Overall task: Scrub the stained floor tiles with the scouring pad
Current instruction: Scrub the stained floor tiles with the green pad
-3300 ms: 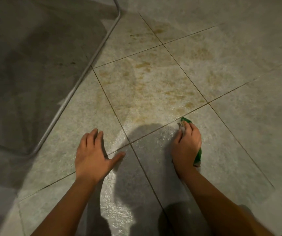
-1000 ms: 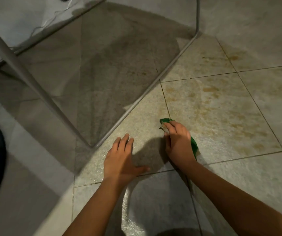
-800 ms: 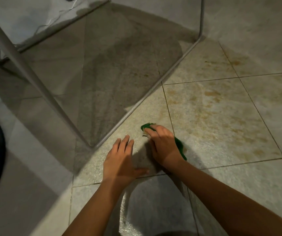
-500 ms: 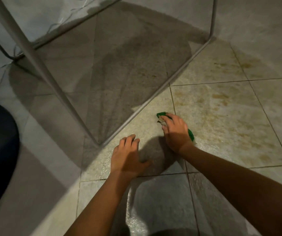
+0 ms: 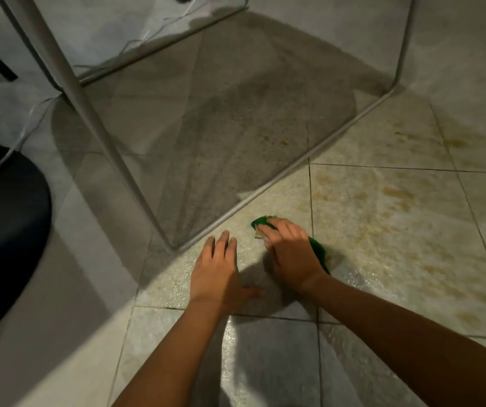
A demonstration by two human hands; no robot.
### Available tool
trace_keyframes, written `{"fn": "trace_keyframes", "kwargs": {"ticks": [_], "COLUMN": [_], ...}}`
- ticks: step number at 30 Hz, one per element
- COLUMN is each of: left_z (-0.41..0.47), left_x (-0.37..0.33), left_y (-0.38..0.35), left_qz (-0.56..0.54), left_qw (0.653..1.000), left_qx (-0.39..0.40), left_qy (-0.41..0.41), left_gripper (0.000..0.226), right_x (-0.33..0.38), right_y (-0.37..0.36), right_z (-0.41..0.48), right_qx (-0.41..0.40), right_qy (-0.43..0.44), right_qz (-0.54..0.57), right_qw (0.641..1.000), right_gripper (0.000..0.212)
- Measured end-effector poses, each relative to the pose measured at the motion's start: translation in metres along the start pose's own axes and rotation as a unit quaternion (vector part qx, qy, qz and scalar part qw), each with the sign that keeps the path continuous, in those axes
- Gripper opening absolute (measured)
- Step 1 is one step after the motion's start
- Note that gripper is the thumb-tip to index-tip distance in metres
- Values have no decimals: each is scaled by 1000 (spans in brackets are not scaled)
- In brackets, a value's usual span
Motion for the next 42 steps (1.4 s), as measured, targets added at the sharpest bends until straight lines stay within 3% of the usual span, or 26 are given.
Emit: {"fn": "trace_keyframes", "kwargs": {"ticks": [11, 16, 19, 24, 29, 35, 42], "left_z": [1, 2, 1, -2, -3, -3, -4], "left_x": [4, 4, 4, 2, 2, 1, -5], "left_y": [-4, -2, -1, 0, 1, 2, 2], "left_qz": [11, 6, 8, 11, 21, 28, 11], "left_qw": [1000, 1000, 1000, 1000, 1000, 1000, 1000], "left_qx": [-4, -6, -15, -8, -11, -10, 13], "left_qy": [2, -1, 2, 5, 2, -2, -2], "left_gripper": [114, 113, 112, 114, 116, 116, 111], "right_x": [-48, -8, 4, -30, -43, -10, -52], "right_y": [16, 6, -3, 7, 22, 14, 26], "right_z": [-5, -14, -3, 10, -25, -57, -45], "right_qx": [-127, -100, -101, -78, -124, -120, -98], "right_qy": [-121, -53, -7, -67, -142, -53, -138], "right_qz": [-3, -34, 13, 21, -4, -22, 22], "right_qw": [984, 993, 995, 994, 982, 991, 985], "right_gripper": [41, 35, 37, 38, 37, 38, 42]}}
Point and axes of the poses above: each hand's wrist, its own z-axis towards the middle knuckle, its own y-axis out of the back of the hand, x = y × z, the point moved 6 cm from there along z, towards the middle knuckle, and after that the axes turned 14 degrees about y, right-handed, at the moved point
